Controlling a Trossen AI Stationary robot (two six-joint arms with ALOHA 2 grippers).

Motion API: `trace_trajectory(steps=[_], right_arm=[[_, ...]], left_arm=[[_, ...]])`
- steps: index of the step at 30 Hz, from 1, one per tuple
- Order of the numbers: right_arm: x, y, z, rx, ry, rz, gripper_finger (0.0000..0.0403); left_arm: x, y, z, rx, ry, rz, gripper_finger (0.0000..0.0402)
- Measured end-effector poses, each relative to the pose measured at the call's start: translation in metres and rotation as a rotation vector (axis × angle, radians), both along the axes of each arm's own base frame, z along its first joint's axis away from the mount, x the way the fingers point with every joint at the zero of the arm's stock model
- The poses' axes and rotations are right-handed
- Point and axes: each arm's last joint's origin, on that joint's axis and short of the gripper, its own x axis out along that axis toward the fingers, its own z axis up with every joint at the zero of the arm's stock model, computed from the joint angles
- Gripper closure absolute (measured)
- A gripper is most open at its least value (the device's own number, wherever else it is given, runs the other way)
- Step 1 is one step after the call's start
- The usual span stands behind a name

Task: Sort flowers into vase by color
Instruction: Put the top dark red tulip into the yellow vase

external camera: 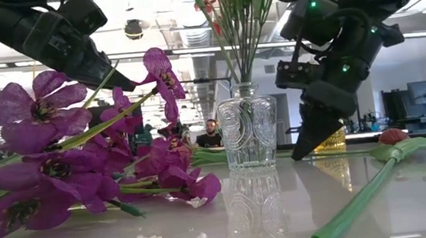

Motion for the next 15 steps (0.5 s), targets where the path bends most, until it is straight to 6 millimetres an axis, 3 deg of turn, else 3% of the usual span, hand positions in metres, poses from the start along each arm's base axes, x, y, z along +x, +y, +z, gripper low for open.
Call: trace_trajectory(steps=[8,15], right_arm=[[-0.006,0.007,0.008,-0.003,0.008,0.03,0.0373],[-0.02,0.003,0.029,0.057,-0.02,-0.117,0.0386]], left_arm=[[0.0,0.0,0.0,0.003,0.001,-0.001,0.0297],[0.0,0.0,-0.001,0.005,0.008,-0.002,0.0297]])
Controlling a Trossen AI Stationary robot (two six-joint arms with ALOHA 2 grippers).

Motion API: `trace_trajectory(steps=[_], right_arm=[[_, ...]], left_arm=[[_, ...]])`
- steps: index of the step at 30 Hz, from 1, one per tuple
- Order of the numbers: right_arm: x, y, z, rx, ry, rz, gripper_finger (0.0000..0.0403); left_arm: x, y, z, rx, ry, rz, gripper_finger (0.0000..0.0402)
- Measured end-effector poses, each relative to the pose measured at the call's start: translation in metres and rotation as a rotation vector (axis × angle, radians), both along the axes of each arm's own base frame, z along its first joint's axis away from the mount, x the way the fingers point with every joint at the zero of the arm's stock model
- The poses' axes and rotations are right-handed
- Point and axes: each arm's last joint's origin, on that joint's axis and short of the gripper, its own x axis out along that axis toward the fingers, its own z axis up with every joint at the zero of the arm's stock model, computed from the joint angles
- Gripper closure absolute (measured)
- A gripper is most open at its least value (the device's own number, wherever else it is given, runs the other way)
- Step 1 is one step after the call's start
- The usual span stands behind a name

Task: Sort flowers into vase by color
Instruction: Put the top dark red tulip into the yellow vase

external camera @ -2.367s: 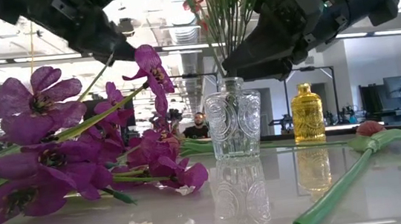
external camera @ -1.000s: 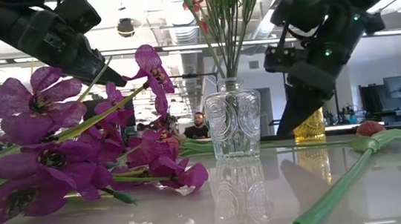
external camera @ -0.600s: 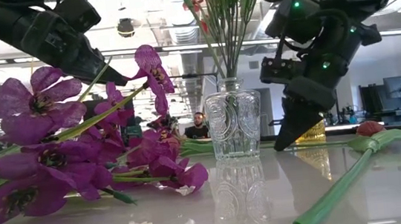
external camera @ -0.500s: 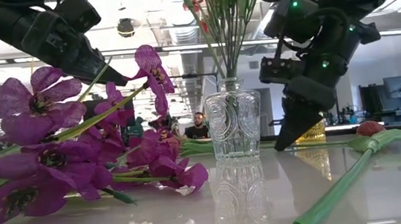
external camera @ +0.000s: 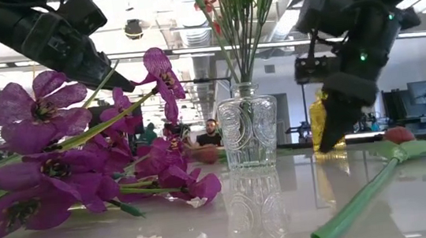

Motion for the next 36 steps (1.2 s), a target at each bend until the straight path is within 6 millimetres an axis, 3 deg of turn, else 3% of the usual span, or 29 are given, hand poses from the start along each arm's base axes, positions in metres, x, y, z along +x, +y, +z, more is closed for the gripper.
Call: trace_trajectory(steps=[7,13,24,29,36], right_arm=[[-0.026,-0.003,0.031,-0.087,-0.133,-0.15,0.0386],[-0.052,-0.009,0.048,-0.274,-0.331,-0.362,0.0386],[-0.061,-0.022,0.086,-0.618,-0.827,-0.471,0.0386],[-0.071,-0.042,0.088,-0.764,-0.937,-0.507,0.0386],[-0.072,-0.073,0.078,-0.799,-0.968,-0.468,0.0386]], left_arm=[[0.0,0.0,-0.001,0.001,0.008,-0.001,0.0297],[0.0,0.0,-0.001,0.014,0.009,-0.008,0.0297],[0.0,0.0,0.001,0.012,-0.006,-0.008,0.0297],[0.001,0.0,0.002,0.0,-0.018,-0.003,0.0297],[0.001,0.0,0.002,-0.014,-0.024,0.006,0.0297]])
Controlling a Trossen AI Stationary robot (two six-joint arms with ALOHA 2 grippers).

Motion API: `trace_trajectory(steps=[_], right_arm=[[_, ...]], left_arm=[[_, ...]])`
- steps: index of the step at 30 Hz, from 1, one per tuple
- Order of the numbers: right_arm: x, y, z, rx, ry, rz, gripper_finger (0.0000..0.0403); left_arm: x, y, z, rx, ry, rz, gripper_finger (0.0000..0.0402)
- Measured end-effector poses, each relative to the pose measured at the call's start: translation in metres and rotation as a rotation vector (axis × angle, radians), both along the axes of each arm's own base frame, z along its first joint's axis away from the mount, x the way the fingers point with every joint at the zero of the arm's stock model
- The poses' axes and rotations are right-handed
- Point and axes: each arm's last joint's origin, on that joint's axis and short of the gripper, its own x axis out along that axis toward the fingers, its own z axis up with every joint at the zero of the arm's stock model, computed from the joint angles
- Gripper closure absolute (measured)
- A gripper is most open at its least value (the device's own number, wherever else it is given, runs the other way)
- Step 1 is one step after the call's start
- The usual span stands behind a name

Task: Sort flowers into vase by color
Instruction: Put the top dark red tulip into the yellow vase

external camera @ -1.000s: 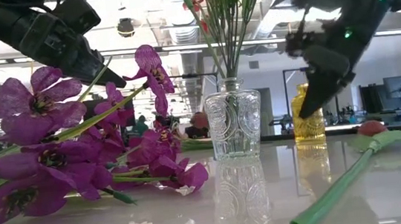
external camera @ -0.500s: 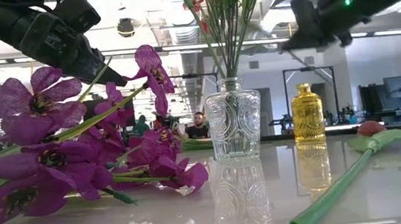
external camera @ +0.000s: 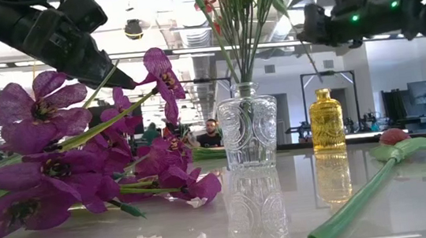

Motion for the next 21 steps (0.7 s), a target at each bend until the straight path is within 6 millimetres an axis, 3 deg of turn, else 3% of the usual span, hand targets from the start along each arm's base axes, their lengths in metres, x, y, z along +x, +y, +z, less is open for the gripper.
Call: trace_trajectory(steps=[16,21], right_arm=[[0.007,-0.025,-0.021,-0.026,0.125,-0.06,0.0385],[0.011,-0.024,-0.029,-0.019,0.159,-0.051,0.0385]], left_arm=[[0.003,0.0,0.007,-0.007,-0.08,0.034,0.0297],[0.003,0.0,0.007,-0.015,-0.089,0.037,0.0297]])
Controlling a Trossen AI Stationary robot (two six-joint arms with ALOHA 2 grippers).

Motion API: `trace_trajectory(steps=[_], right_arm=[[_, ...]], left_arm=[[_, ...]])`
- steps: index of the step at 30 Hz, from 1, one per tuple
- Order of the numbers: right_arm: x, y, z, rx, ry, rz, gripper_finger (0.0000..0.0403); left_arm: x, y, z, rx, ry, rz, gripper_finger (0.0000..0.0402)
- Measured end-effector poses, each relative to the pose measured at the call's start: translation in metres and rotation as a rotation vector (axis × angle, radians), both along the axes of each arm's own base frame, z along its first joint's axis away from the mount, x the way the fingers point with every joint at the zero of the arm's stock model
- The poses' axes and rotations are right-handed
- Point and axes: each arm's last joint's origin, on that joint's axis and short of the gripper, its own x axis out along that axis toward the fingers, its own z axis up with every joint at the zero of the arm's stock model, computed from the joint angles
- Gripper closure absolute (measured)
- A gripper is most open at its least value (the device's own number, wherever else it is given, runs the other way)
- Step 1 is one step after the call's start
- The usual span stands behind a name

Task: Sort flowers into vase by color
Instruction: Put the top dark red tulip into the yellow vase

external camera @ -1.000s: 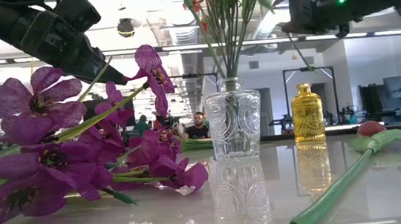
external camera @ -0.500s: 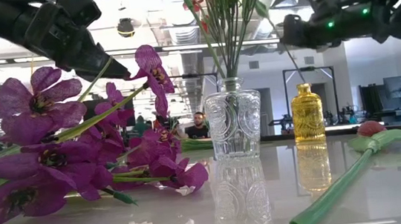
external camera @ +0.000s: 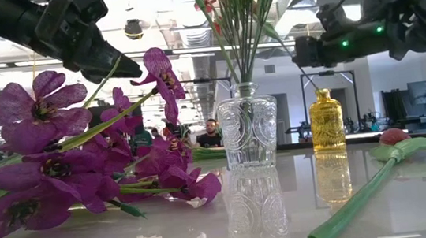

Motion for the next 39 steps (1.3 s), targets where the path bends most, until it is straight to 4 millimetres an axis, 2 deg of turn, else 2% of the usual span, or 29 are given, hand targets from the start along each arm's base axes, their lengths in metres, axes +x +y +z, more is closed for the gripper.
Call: trace_trajectory(steps=[15,23,28,39], right_arm=[[0.003,0.026,0.002,-0.034,0.104,-0.063,0.0381],[0.005,0.033,-0.003,-0.006,0.148,-0.082,0.0366],[0.004,0.035,-0.004,-0.018,0.195,-0.154,0.0364],[0.002,0.041,-0.004,0.003,0.196,-0.239,0.0362]], left_arm=[[0.0,0.0,0.0,-0.014,-0.006,0.023,0.0297],[0.0,0.001,0.0,-0.057,-0.019,0.045,0.0297],[0.0,0.001,0.0,-0.064,-0.02,0.047,0.0297],[0.0,0.001,0.0,-0.07,-0.017,0.05,0.0297]])
